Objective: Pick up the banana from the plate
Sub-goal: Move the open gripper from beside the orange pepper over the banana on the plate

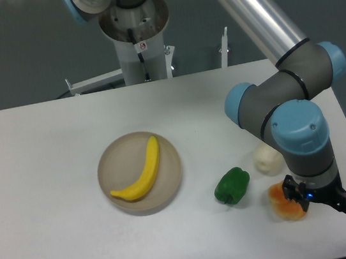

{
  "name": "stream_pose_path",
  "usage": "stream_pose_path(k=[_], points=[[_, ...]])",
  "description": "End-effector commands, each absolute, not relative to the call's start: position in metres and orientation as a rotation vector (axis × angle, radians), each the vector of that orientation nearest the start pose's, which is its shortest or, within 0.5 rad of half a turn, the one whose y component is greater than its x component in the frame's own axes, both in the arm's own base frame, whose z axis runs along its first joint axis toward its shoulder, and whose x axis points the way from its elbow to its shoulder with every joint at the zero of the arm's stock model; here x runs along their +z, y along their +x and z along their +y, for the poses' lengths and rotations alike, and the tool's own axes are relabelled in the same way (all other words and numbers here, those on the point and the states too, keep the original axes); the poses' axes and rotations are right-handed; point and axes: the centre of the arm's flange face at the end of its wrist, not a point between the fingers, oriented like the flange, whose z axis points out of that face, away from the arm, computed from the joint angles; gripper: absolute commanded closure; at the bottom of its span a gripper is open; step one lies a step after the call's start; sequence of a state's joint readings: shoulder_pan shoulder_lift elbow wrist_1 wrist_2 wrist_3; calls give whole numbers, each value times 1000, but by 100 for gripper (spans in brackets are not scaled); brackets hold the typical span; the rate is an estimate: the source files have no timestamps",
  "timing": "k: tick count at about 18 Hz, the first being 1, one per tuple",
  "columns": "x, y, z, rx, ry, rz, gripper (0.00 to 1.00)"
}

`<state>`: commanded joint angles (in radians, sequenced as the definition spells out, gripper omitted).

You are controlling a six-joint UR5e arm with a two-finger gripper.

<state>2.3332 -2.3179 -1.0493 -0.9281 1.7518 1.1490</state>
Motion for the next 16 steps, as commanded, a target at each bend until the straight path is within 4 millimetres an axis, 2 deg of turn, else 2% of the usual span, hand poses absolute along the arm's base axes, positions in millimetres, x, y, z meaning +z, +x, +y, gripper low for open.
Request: stream_pose_path(k=[6,11,16], points=[[348,-460,653,662,-2924,507,0],[363,-440,628,633,-2946,494,0],[365,-410,601,550,-3003,431,0]])
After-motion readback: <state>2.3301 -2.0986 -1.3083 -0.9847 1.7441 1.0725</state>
